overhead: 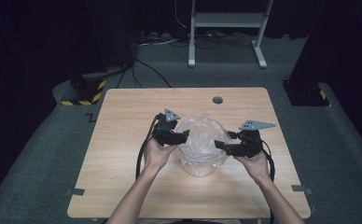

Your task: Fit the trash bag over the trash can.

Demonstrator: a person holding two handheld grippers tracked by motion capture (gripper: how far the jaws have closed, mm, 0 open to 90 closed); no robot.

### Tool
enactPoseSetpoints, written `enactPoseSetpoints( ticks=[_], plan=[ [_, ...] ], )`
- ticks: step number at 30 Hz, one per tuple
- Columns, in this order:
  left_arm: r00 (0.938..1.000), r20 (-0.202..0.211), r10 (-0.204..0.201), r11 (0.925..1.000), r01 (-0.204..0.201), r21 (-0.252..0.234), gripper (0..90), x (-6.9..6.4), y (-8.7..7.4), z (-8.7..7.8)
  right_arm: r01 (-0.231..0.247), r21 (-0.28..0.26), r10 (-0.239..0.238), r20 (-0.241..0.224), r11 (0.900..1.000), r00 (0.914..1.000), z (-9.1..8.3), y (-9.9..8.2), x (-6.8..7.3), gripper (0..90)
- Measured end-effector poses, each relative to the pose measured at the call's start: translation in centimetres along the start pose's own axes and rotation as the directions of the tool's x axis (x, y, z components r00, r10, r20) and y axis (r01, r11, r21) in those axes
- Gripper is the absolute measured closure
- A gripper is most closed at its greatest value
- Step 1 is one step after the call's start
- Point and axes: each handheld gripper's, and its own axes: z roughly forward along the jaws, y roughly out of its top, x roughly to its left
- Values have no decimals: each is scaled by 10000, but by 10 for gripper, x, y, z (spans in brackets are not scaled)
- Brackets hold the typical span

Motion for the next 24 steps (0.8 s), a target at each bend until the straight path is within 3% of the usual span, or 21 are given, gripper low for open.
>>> enactPoseSetpoints(
  ticks=[3,9,14,20,22,24],
  plan=[
    [9999,106,-98,9999,100,-114,352,3,-2,-1,250,14,-250,120,9997,9996,1,1,3,322],
    [9967,796,-170,9951,246,-956,325,3,-6,-24,98,-786,-82,205,9969,9998,-15,7,0,330],
    [9959,906,-74,9938,174,-1099,332,2,-15,-43,118,-1486,-89,200,9888,9998,-34,14,-5,507],
    [9929,1187,-112,9934,246,-1120,353,1,-33,-53,131,-1115,-118,124,9937,9999,-30,8,-6,519],
    [9917,1268,-208,9914,369,-1257,360,2,-37,-55,116,-729,-109,112,9973,9999,-24,1,-6,437],
    [9919,1253,-186,9902,356,-1353,362,2,-39,-56,-57,-580,45,-197,9983,9998,-19,-5,-7,376]
  ],
)
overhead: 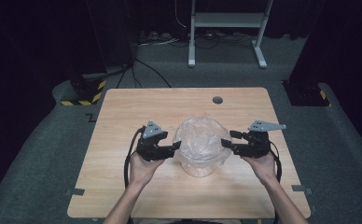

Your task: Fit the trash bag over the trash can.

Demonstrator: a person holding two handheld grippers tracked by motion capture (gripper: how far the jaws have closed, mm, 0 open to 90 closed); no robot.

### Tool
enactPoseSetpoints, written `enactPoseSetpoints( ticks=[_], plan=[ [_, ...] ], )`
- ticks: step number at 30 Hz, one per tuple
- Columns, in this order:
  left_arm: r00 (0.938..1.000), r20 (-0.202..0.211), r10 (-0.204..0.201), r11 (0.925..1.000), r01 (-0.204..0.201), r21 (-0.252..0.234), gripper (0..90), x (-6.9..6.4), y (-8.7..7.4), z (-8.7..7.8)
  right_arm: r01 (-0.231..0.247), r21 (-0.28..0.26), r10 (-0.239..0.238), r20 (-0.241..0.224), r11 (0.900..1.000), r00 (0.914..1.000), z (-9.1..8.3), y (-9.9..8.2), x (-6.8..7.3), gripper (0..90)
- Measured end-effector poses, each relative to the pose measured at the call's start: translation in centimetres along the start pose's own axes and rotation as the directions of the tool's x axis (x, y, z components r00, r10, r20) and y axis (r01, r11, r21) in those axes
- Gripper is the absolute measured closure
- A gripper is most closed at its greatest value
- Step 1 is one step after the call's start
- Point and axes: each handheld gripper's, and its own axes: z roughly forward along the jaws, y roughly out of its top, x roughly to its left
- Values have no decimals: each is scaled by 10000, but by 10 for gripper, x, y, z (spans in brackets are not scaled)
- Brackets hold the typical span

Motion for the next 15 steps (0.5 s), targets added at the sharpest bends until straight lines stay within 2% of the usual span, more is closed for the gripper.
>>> enactPoseSetpoints(
  ticks=[3,5,10,11,15],
  plan=[
    [10000,-9,85,9999,-85,-114,373,-1,-1,-1,-121,-496,111,-202,9987,9997,-5,-3,-1,358],
    [9999,29,126,9998,-125,-130,377,-2,-2,-2,-537,-987,482,-575,9937,9972,-10,0,-4,352],
    [9998,41,179,9997,-178,-159,384,-4,-2,-2,-1185,-1588,1038,-982,9802,9897,-16,7,-10,384],
    [9999,38,157,9997,-156,-160,384,-4,-2,-3,-1260,-1628,1121,-921,9786,9894,-16,7,-12,416],
    [9999,30,112,9997,-111,-240,385,-3,-3,-4,-1132,-1426,1150,47,9833,9934,-10,6,-21,569]
  ],
)
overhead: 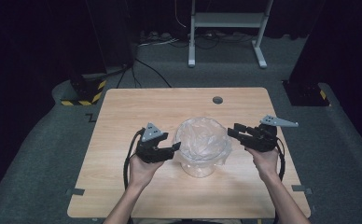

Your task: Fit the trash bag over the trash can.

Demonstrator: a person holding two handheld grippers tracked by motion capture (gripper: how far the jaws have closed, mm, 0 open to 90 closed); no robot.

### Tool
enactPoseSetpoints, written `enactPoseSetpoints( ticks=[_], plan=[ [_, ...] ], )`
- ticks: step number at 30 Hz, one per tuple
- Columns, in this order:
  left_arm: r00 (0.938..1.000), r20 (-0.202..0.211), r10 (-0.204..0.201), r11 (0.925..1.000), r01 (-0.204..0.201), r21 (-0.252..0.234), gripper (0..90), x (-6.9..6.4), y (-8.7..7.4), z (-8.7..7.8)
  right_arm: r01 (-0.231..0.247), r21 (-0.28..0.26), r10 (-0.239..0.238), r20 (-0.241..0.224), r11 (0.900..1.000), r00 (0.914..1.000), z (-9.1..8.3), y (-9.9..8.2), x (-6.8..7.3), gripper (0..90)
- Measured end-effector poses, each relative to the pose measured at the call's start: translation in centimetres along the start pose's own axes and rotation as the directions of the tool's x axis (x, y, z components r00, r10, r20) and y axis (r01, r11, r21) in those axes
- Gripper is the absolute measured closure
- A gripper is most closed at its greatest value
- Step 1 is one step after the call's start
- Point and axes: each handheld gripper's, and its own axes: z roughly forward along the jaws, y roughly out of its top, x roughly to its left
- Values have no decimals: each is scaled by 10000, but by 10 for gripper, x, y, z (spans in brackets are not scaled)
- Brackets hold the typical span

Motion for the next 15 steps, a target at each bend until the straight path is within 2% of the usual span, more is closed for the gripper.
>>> enactPoseSetpoints(
  ticks=[4,5,6,9,11,13,15],
  plan=[
    [10000,-36,44,10000,-44,-52,390,0,-1,-2,280,370,-286,148,9989,9995,8,-4,-4,688],
    [10000,-55,37,10000,-38,-67,391,0,-1,-2,467,516,-481,276,9976,9985,10,-5,-3,700],
    [10000,-67,57,10000,-57,-72,392,0,-2,-3,772,797,-822,616,9938,9947,13,-7,-1,703],
    [9999,-68,115,9999,-116,-69,393,-1,-4,-6,797,1311,-926,959,9882,9911,18,-10,-3,702],
    [9999,-6,154,9997,-155,-165,391,-1,-7,-9,693,1241,-801,840,9898,9932,17,-12,-5,691],
    [9999,75,118,9996,-116,-245,389,-1,-9,-13,513,949,-578,668,9942,9961,13,-13,-6,678],
    [9998,65,173,9995,-172,-263,388,-1,-13,-18,480,933,-540,634,9945,9965,10,-15,-6,670]
  ],
)
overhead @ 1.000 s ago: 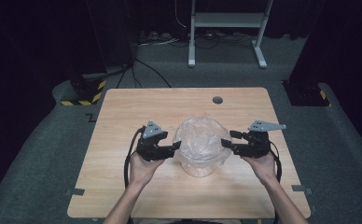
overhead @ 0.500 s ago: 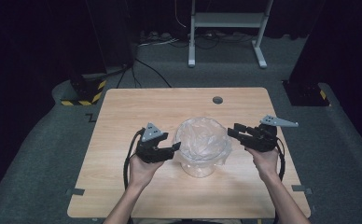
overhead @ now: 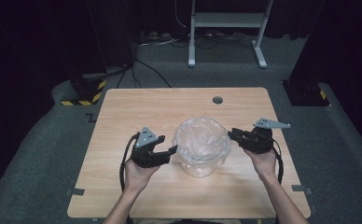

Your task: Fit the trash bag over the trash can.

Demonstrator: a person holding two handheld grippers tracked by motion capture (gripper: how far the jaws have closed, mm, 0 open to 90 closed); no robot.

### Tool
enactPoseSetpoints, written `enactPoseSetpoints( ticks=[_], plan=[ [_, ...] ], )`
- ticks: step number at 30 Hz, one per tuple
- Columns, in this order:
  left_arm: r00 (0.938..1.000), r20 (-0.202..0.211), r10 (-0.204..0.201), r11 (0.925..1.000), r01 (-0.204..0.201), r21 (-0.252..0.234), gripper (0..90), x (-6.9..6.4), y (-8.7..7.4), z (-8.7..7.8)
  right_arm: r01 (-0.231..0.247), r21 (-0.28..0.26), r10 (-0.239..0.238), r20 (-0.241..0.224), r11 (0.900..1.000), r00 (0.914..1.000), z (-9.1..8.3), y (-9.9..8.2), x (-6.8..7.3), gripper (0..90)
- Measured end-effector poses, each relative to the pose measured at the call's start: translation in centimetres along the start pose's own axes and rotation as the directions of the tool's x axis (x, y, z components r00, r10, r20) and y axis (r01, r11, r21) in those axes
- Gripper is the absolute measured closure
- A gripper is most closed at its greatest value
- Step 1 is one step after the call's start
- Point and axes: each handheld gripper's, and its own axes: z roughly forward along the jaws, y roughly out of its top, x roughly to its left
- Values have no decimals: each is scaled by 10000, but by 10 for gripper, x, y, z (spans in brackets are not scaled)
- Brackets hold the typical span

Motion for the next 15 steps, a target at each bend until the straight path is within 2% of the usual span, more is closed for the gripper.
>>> enactPoseSetpoints(
  ticks=[2,4,7,9,12,15],
  plan=[
    [10000,-38,29,10000,-29,1,388,-1,-4,-3,9,72,-8,-68,10000,10000,-2,-4,2,653],
    [10000,-25,-52,10000,53,83,389,0,-8,-2,84,360,-82,-43,9993,10000,3,-10,4,632],
    [9998,72,-158,9996,156,247,388,0,-13,5,317,935,-354,385,9951,9986,15,-22,6,618],
    [9998,98,-165,9993,162,350,389,-1,-15,8,57,1033,-101,426,9946,9990,20,-26,2,594],
    [9998,120,-177,9991,172,394,389,0,-16,11,-118,725,76,591,9973,9982,17,-24,-1,573],
    [9998,46,-200,9991,198,365,391,0,-16,11,-152,112,143,760,9998,9970,2,-15,-1,559]
  ],
)
